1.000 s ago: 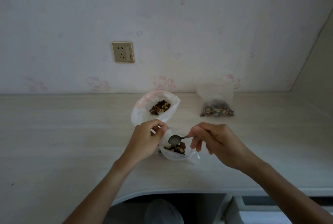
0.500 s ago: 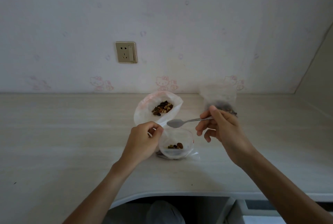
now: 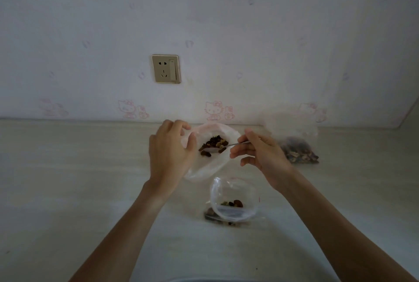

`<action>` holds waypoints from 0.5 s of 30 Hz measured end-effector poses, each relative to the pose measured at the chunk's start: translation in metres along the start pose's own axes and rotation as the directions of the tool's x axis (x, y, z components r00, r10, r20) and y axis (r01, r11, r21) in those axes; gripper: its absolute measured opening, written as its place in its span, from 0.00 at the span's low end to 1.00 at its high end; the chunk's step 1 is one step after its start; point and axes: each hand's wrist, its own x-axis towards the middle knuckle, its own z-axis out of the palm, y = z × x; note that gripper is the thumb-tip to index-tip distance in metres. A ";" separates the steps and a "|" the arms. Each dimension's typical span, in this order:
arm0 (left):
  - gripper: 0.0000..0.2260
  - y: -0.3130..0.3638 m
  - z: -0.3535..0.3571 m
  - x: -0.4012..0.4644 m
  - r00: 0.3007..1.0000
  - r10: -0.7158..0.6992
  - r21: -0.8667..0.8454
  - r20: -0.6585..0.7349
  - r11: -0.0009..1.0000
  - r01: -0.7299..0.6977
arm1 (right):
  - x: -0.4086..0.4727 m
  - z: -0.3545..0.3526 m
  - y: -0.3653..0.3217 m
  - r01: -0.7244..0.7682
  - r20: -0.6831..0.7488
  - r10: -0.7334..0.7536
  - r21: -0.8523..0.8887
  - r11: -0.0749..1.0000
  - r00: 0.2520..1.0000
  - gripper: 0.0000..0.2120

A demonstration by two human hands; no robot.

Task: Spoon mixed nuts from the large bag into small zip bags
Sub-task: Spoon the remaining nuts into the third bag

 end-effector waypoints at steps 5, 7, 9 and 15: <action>0.21 -0.006 0.034 0.023 0.944 -0.142 0.180 0.297 0.979 0.090 | 0.023 0.015 0.025 -0.088 -0.030 0.087 -0.014 0.996 0.996 0.19; 0.19 -0.009 0.045 0.023 0.928 -0.174 0.237 0.328 0.966 0.098 | 0.029 0.017 0.035 -0.114 -0.071 0.115 0.013 0.993 0.991 0.19; 0.18 -0.013 0.050 0.018 0.937 -0.149 0.275 0.315 0.960 0.059 | 0.033 0.018 0.042 -0.133 -0.078 0.138 0.062 0.989 0.987 0.17; 0.12 -0.023 0.049 0.008 0.943 -0.084 0.128 0.323 0.991 0.044 | 0.038 0.019 0.046 -0.156 -0.093 0.177 0.198 0.968 0.980 0.11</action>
